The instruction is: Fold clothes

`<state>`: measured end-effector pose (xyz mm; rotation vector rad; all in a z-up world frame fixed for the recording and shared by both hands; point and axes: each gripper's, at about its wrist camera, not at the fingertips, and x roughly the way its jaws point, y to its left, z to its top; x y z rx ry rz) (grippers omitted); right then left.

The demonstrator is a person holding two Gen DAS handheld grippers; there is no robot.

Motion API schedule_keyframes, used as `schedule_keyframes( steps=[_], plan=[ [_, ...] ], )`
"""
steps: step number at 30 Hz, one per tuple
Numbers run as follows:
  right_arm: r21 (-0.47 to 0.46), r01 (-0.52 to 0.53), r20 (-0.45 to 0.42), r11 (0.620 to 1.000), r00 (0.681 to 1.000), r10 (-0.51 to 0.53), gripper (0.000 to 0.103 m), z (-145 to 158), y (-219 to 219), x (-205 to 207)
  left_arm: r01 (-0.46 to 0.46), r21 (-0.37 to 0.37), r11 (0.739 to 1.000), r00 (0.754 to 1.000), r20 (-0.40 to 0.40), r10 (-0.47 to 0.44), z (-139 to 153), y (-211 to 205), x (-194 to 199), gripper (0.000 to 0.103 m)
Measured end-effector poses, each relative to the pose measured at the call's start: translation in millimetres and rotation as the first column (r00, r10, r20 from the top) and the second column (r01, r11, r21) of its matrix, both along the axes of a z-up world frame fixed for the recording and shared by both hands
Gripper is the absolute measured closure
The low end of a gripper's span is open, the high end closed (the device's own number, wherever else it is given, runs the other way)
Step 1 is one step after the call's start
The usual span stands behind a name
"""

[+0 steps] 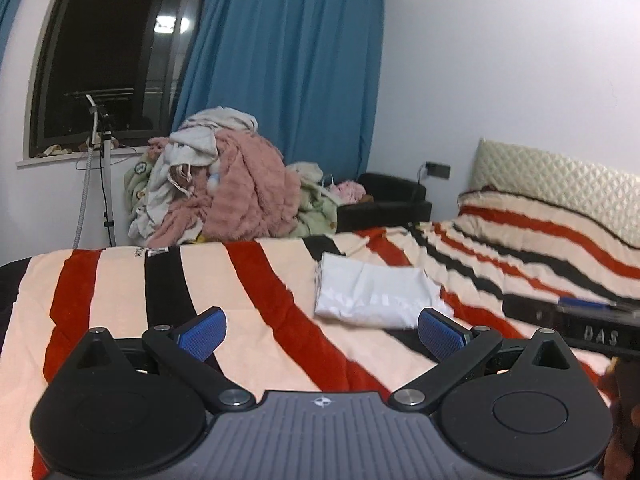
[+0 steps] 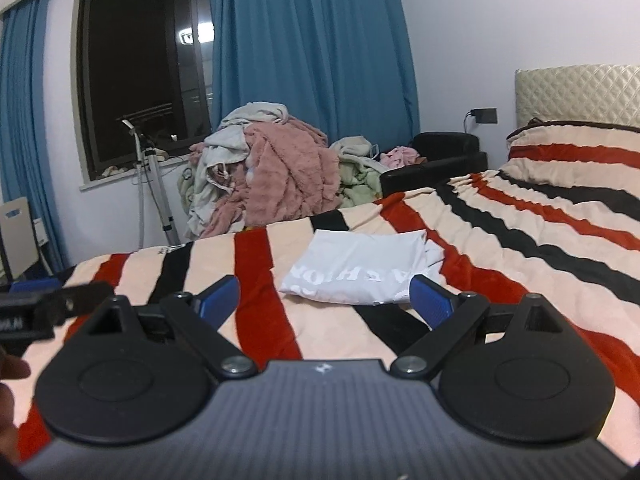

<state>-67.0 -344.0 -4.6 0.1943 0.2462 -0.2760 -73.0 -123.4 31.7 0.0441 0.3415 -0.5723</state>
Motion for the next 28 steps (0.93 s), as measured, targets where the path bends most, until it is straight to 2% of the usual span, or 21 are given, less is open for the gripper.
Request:
schedule_keyframes(
  steps=[3,10,28],
  plan=[
    [-0.015,-0.001,0.001,1.000,1.000,0.001,0.010,-1.5,2.1,-0.5,-0.003,0.007,1.000,1.000,0.007,0.003,-1.1,-6.0,-2.1,0.000],
    [0.015,-0.005,-0.019,1.000,1.000,0.005,0.010,-3.9,-3.0,3.8,-0.009,-0.003,1.000,0.999,0.031,0.009,5.1,-9.9,-5.7,0.000],
    [0.034,-0.003,-0.042,0.999,0.999,0.005,0.010,-5.1,-2.8,5.3,-0.020,-0.010,1.000,0.999,0.033,0.020,8.6,-4.9,-8.9,0.000]
  ],
)
